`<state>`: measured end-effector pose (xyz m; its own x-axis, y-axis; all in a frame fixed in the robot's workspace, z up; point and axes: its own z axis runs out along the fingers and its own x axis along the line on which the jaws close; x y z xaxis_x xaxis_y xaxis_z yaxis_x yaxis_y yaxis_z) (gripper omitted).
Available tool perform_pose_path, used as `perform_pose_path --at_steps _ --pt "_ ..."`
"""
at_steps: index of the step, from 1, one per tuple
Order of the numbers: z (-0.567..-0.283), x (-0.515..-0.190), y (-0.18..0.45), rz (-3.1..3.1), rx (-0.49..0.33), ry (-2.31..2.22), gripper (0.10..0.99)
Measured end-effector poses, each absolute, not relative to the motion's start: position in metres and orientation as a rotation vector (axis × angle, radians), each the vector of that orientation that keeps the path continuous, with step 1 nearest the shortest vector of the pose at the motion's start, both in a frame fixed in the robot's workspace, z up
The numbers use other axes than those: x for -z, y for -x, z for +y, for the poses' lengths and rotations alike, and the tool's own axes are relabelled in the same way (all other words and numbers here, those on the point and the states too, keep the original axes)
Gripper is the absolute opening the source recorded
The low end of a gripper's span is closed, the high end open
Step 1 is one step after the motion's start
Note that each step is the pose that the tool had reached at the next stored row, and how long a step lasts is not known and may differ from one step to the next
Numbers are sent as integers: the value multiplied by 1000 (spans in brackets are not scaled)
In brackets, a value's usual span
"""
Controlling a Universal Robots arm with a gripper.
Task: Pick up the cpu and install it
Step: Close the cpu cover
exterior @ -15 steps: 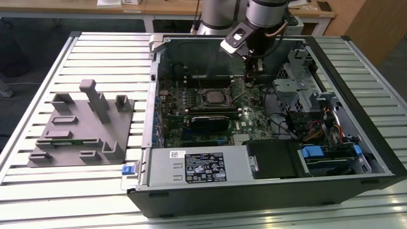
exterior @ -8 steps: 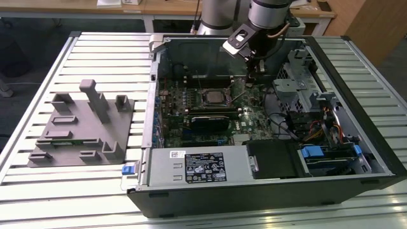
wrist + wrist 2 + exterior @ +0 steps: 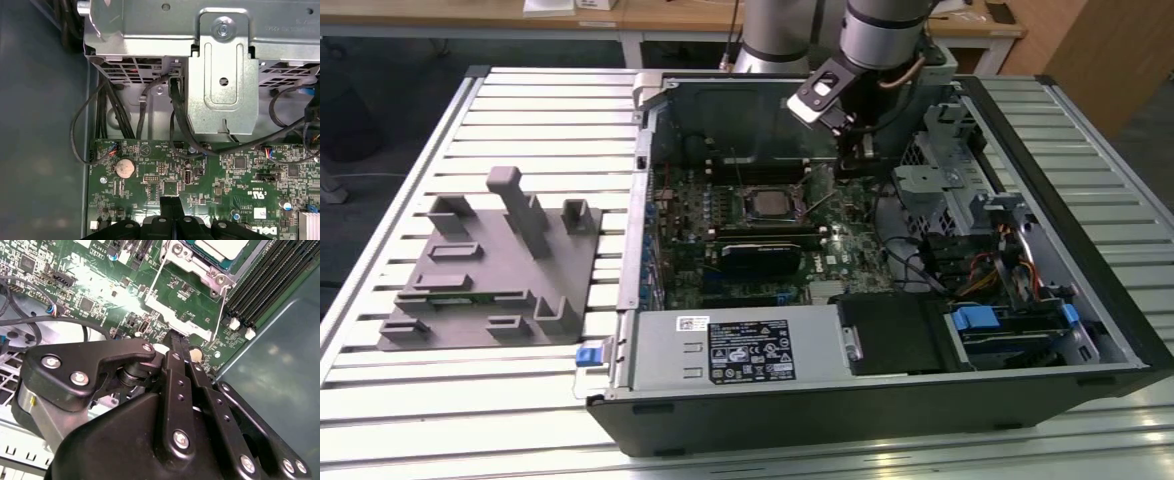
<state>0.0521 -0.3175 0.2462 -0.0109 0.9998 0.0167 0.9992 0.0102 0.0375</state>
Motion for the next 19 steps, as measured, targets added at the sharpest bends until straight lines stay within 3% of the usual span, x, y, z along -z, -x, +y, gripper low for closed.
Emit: perform_pose_path --at_steps 19 --pt "-318 -243 -21 2222 -60 -2199 106"
